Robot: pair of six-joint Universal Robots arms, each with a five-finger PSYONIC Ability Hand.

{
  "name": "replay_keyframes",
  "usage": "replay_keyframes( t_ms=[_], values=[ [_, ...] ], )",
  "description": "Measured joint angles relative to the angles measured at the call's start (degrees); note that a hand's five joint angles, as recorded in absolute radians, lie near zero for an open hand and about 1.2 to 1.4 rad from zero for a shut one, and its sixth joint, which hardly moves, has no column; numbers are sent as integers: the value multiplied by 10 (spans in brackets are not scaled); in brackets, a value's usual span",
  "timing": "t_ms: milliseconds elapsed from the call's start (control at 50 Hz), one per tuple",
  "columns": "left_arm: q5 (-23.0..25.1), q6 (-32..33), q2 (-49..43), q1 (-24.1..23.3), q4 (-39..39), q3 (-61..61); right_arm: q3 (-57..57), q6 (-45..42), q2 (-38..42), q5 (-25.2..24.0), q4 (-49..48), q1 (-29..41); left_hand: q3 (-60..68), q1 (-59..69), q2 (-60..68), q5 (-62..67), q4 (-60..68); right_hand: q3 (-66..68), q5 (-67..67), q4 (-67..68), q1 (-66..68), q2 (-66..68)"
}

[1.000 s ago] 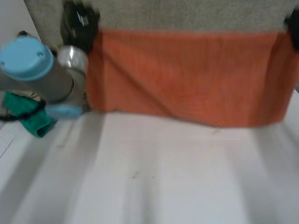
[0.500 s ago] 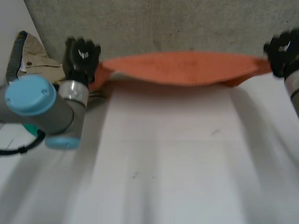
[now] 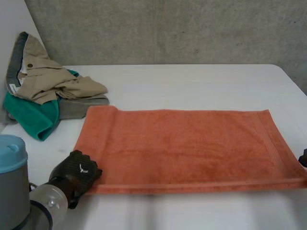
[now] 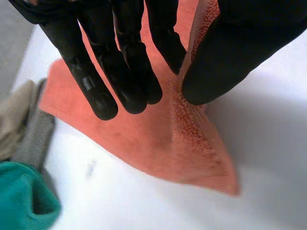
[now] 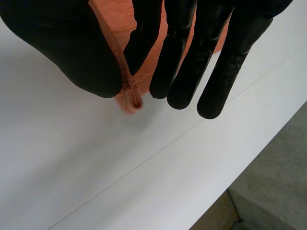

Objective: Fold the laundry.

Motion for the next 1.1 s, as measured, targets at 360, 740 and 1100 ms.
replay_keyframes(
  t_ms=[360,740,1100],
  values=[
    [-9,-2,-255,1,302,228,-139,89,200,19,-313,113,0,0,0,0,0,0,0,0,0,0],
    [-6,59,-470,-8,430,451,-338,100,435,77,-492,177,-557,-539,-562,-547,-566,-555,-536,-546,-456,-547],
    [-4,-34,-266,-37,459,242,-173,294,199,-17,-329,134,-563,-539,-570,-550,-572,-555,-537,-546,-456,-547]
  ],
)
